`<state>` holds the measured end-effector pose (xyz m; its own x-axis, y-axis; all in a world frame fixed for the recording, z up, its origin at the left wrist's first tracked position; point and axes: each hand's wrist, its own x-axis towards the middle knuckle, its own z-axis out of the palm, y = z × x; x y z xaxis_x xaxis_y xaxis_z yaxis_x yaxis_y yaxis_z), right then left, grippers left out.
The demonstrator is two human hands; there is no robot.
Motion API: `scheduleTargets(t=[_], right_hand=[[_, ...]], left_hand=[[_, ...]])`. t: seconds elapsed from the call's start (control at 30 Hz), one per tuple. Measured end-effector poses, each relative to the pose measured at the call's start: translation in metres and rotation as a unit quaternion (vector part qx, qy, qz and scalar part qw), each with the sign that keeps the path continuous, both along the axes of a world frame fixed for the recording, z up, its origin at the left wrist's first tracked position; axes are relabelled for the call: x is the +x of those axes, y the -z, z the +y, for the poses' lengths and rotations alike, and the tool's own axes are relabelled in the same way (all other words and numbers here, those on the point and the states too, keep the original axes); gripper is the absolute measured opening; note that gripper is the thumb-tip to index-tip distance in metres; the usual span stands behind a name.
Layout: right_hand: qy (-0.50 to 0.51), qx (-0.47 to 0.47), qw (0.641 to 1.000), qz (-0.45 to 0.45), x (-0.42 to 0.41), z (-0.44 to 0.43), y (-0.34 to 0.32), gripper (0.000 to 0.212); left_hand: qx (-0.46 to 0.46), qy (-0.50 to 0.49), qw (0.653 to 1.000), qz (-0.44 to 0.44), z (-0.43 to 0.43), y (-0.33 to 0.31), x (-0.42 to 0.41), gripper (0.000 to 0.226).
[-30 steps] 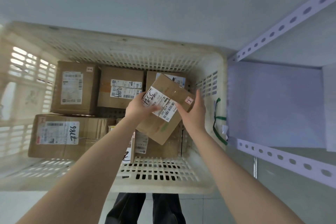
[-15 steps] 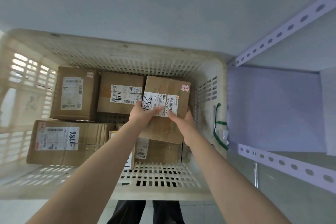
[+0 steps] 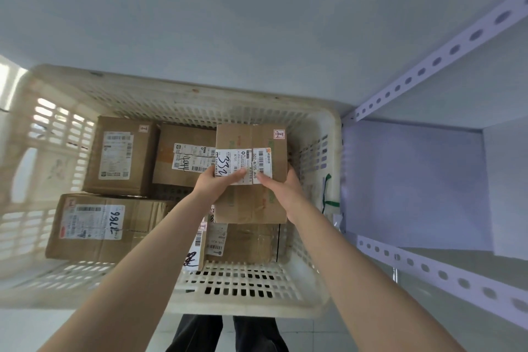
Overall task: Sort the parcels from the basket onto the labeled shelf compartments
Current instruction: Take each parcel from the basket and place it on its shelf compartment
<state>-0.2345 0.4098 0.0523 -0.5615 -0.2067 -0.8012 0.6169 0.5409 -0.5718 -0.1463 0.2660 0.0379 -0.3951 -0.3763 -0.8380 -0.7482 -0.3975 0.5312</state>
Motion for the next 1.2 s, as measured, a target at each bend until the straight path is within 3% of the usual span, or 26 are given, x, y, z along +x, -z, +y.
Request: scheduleTargets(t=[0.1,0.2,0.33,0.43,0.6,0.77,0.97,1.2], right_hand=[[-0.001,-0.006,1.000,-0.002,-0.004,-0.002,-0.010,0.095],[0.006,-0.009,1.000,-0.002,-0.003,-0.002,-0.018,0.106],[-0.004,-0.024,1.000,0.014,0.004,-0.001,-0.032,0.084],[-0.004,-0.023,0.999,0.031,0.014,-0.004,-0.048,0.083],[-0.016,-0.053,0.997,0.055,0.035,-0.006,-0.098,0.094],[-0.003,-0.076,0.993,0.088,0.075,0.005,-0.170,0.082],[0.036,-0.095,0.989,0.104,0.138,0.034,-0.242,0.092],[0.063,-0.118,0.983,0.125,0.177,0.077,-0.289,0.094]], left_hand=[[-0.014,-0.012,0.999,0.033,0.004,-0.012,0.000,0.059],[-0.005,-0.019,0.998,0.060,0.005,-0.020,0.002,0.076],[-0.005,-0.034,0.996,0.083,0.009,-0.038,0.012,0.100],[-0.015,-0.028,0.994,0.102,0.011,-0.054,0.024,0.093],[-0.039,-0.021,0.991,0.128,0.013,-0.101,0.043,0.042],[-0.080,-0.012,0.983,0.167,0.021,-0.167,0.080,0.056],[-0.098,0.026,0.979,0.176,0.042,-0.240,0.131,0.078],[-0.122,0.107,0.967,0.197,0.072,-0.288,0.153,0.057]])
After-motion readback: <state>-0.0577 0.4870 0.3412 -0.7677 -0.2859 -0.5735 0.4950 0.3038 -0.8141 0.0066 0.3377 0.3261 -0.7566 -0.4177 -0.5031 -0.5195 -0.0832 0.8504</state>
